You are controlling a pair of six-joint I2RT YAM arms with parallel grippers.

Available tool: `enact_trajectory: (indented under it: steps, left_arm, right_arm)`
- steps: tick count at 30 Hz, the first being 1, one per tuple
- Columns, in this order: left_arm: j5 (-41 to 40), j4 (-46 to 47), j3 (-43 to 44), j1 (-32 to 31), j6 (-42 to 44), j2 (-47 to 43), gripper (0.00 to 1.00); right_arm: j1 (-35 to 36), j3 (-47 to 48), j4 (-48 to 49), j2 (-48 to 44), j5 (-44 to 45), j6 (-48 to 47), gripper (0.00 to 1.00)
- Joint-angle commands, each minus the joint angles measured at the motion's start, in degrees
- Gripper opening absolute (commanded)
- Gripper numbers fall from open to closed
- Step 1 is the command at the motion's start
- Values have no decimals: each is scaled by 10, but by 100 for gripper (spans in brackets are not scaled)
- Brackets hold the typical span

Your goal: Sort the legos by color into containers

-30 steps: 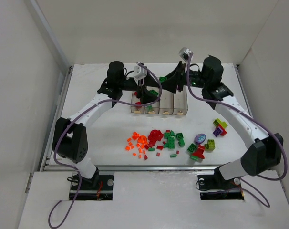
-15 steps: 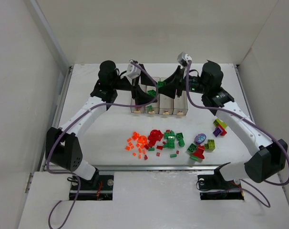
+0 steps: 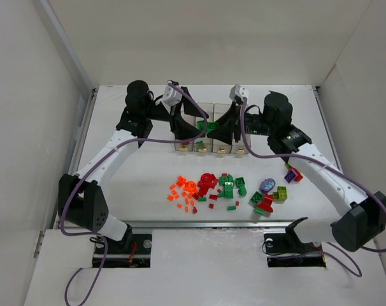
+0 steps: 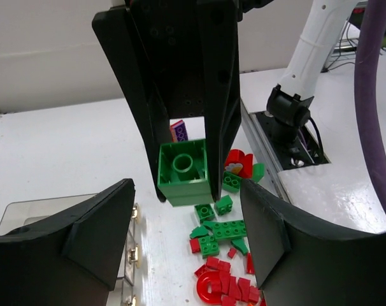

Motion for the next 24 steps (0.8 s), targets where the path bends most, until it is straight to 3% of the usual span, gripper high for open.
enact_trajectory:
  steps: [1, 5, 10, 13, 16, 24]
  left_arm:
    - [31, 29, 6, -12, -9, -23, 64]
    - [31, 29, 11, -18, -20, -18, 59]
    - [31, 29, 5, -18, -31, -18, 46]
    - [31, 29, 0, -18, -37, -13, 45]
    - [17, 29, 0, -13, -37, -13, 51]
    - [3, 29, 5, -19, -42, -13, 47]
  right_arm:
    - [16, 13, -7, -17, 21, -46, 0]
    - [28, 13, -7, -22, 33, -52, 0]
    - [33, 7, -7, -33, 45, -57, 0]
    - [33, 7, -7, -39, 45, -57, 0]
    - [33, 2, -7, -39, 51, -57, 0]
    - [43, 2, -7, -39, 51, -57, 0]
